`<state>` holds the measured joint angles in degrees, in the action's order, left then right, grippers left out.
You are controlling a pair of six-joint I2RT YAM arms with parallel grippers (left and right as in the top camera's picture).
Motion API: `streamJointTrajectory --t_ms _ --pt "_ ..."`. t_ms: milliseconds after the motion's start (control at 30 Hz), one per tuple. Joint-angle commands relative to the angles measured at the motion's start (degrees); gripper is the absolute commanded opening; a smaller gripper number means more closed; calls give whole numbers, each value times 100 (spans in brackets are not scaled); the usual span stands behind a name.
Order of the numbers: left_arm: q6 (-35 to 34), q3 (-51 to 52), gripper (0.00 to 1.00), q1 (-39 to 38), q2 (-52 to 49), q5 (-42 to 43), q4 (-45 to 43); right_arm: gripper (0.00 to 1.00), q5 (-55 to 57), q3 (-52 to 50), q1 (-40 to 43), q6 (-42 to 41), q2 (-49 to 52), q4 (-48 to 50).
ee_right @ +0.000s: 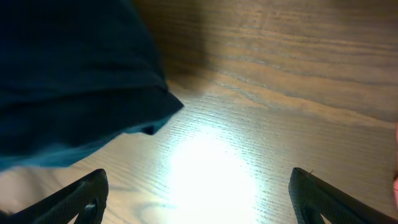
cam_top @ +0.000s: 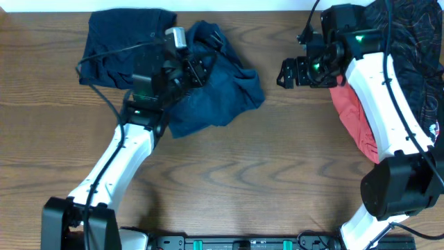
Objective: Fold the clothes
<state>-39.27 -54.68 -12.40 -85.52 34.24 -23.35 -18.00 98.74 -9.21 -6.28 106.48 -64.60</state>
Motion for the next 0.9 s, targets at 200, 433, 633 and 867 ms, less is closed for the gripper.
streamJointTrajectory --t_ms 200,433,633,867 --pt "-46 -638 6 87 140 -20 -70 91 -7 -765 55 -205 70 564" --pt "-22 -942 6 81 140 426 212 91 -4 -1069 72 -293 70 896" --pt "828 -942 6 13 138 520 1478 91 -4 -1069 70 -293 70 942" --pt "2155 -942 6 -127 74 -26 2667 91 -28 -1069 68 -291 70 955"
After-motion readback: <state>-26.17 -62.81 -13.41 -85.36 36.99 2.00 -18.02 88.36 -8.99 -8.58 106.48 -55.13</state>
